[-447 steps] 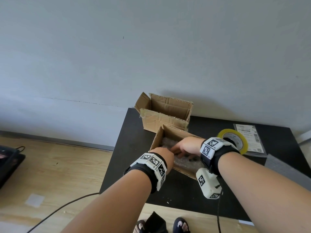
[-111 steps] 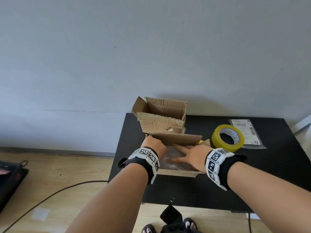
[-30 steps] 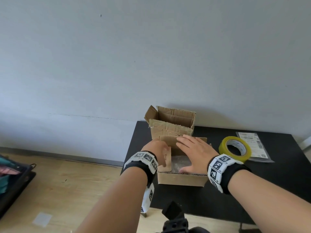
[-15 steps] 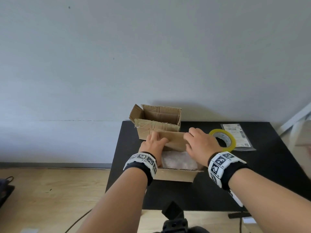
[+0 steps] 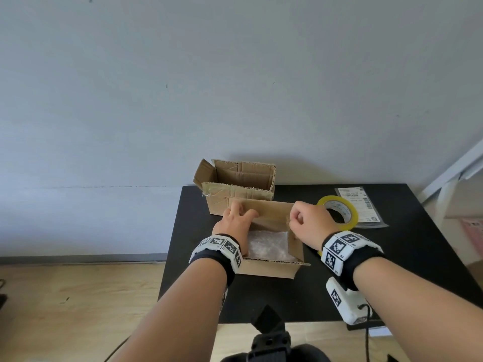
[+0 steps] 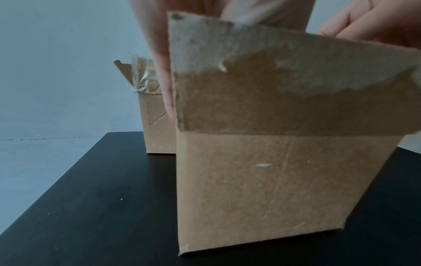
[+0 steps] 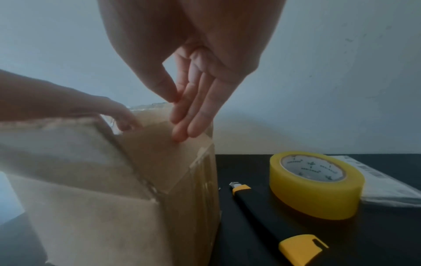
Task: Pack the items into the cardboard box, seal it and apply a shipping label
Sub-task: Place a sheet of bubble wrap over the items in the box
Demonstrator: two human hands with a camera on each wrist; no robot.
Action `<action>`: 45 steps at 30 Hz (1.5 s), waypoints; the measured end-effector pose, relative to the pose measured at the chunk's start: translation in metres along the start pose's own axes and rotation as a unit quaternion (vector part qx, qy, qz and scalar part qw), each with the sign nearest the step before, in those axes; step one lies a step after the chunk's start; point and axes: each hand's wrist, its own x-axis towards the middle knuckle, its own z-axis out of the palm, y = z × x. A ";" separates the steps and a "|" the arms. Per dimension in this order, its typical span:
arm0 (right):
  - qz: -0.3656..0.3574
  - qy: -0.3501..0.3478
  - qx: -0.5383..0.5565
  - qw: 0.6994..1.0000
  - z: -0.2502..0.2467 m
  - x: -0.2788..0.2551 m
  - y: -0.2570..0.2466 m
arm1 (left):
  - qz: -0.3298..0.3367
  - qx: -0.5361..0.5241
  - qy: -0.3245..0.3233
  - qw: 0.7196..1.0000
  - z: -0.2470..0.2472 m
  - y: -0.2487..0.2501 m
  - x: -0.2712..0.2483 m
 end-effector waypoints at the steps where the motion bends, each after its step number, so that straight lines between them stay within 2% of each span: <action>1: 0.000 -0.019 -0.007 1.000 0.001 -0.002 -0.002 | -0.001 0.001 0.000 1.000 0.000 0.000 0.000; 7: -0.002 -0.124 -0.064 0.990 -0.003 -0.006 -0.004 | -0.016 -0.011 -0.001 1.000 -0.002 0.003 0.002; 11: -0.029 -0.183 -0.084 0.979 -0.003 -0.003 -0.001 | -0.035 -0.033 -0.031 0.998 -0.009 0.004 0.003; 14: -0.037 -0.175 -0.090 0.980 0.000 0.000 0.002 | -0.051 -0.085 -0.096 0.990 -0.019 0.001 0.004; 17: -0.037 -0.162 -0.087 0.982 0.002 0.003 0.003 | -0.072 -0.155 -0.194 0.966 -0.033 -0.001 0.003; 19: -0.040 -0.163 -0.094 0.981 0.004 0.006 0.004 | -0.064 -0.129 -0.222 0.964 -0.038 -0.001 0.002; 24: -0.015 -0.157 -0.085 0.984 0.010 0.010 0.005 | -0.064 -0.145 -0.173 0.972 -0.036 -0.008 0.006; 28: -0.037 -0.157 -0.101 0.982 0.010 0.008 0.007 | -0.069 -0.115 -0.128 0.983 -0.035 -0.006 0.009; 33: -0.054 -0.126 -0.166 0.977 0.005 0.008 0.013 | -0.136 -0.080 -0.077 0.985 -0.029 -0.004 0.009; 36: -0.016 -0.121 -0.197 0.973 0.004 0.008 0.017 | -0.193 -0.098 -0.058 0.975 -0.024 -0.006 0.006; 39: 0.032 -0.118 -0.207 0.971 0.003 0.006 0.018 | -0.228 -0.128 -0.073 0.962 -0.022 -0.012 0.007; 42: 0.072 -0.086 -0.177 0.978 0.003 0.007 0.019 | -0.204 -0.150 -0.080 0.964 -0.022 -0.012 0.006; 45: 0.086 -0.009 -0.114 0.990 -0.001 0.007 0.024 | -0.178 -0.155 -0.044 0.971 -0.022 -0.005 0.003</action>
